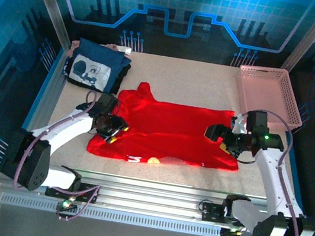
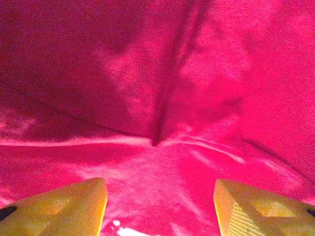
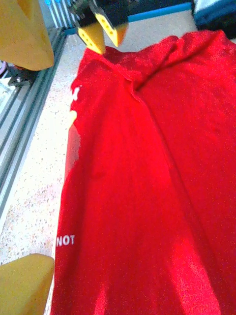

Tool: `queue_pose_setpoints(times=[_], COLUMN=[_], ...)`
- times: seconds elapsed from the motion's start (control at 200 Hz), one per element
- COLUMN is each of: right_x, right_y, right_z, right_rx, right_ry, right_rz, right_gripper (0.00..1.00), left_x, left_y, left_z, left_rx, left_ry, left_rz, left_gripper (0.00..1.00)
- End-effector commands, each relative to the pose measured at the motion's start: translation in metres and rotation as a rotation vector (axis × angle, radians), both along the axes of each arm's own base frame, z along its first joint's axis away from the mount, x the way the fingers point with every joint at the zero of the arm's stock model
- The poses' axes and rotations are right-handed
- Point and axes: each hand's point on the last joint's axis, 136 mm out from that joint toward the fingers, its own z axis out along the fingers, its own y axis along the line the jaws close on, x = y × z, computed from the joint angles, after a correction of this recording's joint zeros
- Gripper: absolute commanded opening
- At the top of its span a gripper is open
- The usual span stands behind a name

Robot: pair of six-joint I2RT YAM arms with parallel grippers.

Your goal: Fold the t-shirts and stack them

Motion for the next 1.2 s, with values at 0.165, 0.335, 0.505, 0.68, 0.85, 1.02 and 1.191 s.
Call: queue_pose_setpoints(times=[0.165, 0.335, 0.505, 0.68, 0.85, 1.02, 1.191], right_x=[-0.005, -0.006, -0.004, -0.003, -0.004, -0.005, -0.005], right_y=[0.019, 0.019, 0.019, 0.019, 0.018, 0.019, 0.021], right_z=[0.012, 0.011, 0.011, 0.012, 0.007, 0.000, -0.005], right_rx=[-0.002, -0.013, -0.010, -0.014, -0.019, -0.013, -0.003], right_ry=[-0.079, -0.080, -0.079, -0.082, -0.071, -0.062, -0.050], right_rz=[0.093, 0.097, 0.094, 0.094, 0.099, 0.100, 0.106], right_gripper=[0.97, 0.97, 0.97, 0.97, 0.97, 0.98, 0.98], left_x=[0.021, 0.022, 0.027, 0.046, 0.069, 0.111, 0.142], left_y=[-0.015, -0.017, -0.018, -0.025, -0.039, -0.063, -0.075], left_z=[-0.013, -0.025, -0.026, -0.018, -0.019, -0.017, -0.018], left_rx=[-0.042, -0.041, -0.039, -0.039, -0.052, -0.057, -0.026], left_ry=[-0.009, 0.020, 0.012, -0.012, -0.020, -0.051, -0.056], left_rz=[0.074, 0.079, 0.083, 0.058, 0.016, -0.069, -0.147], left_gripper=[0.46, 0.38, 0.22, 0.05, 0.00, 0.00, 0.08])
